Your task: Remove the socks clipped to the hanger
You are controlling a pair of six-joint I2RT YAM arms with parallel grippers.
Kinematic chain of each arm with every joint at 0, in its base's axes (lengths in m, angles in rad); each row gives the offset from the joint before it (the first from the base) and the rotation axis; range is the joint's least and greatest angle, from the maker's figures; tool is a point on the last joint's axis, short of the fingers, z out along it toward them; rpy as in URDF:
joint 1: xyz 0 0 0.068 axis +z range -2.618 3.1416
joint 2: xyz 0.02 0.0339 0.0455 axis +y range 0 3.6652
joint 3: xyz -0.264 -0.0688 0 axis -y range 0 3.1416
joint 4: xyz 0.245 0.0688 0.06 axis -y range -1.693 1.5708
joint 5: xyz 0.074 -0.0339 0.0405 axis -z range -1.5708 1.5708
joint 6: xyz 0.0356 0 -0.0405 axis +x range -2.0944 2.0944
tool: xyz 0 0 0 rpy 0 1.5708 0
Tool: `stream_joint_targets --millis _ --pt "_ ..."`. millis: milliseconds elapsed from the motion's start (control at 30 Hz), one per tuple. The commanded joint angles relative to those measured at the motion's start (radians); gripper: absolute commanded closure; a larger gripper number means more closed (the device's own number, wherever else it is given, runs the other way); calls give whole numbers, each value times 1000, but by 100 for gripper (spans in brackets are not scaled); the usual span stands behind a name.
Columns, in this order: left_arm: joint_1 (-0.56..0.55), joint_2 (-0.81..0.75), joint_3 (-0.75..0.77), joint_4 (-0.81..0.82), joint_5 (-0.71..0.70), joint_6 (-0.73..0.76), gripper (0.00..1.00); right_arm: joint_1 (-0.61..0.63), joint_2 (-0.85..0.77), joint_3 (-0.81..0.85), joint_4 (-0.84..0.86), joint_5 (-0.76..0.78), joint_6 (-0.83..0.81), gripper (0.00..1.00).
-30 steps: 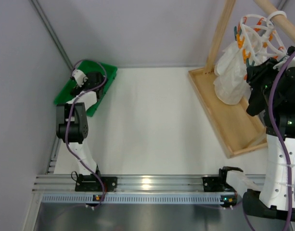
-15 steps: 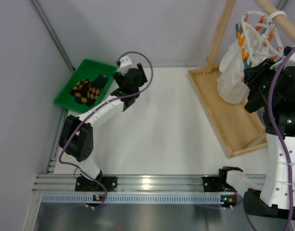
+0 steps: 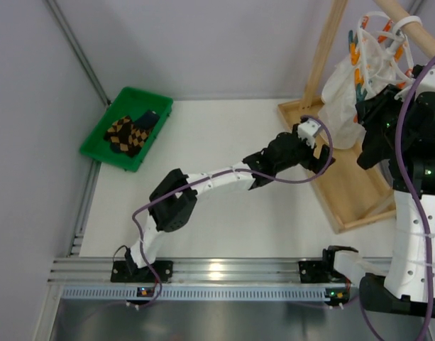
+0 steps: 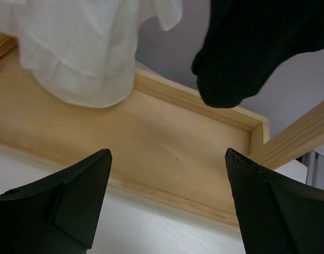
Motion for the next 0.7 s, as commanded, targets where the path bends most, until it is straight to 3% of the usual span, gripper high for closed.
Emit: stream_joint_targets --millis 0,300,667 --pt "-5 84 153 110 229 96 3 25 10 40 -104 -96 6 94" --pt "-41 374 538 119 265 130 2 28 42 75 -116 -120 18 94" --pt "-48 501 633 244 343 20 2 32 65 136 -118 -149 44 94"
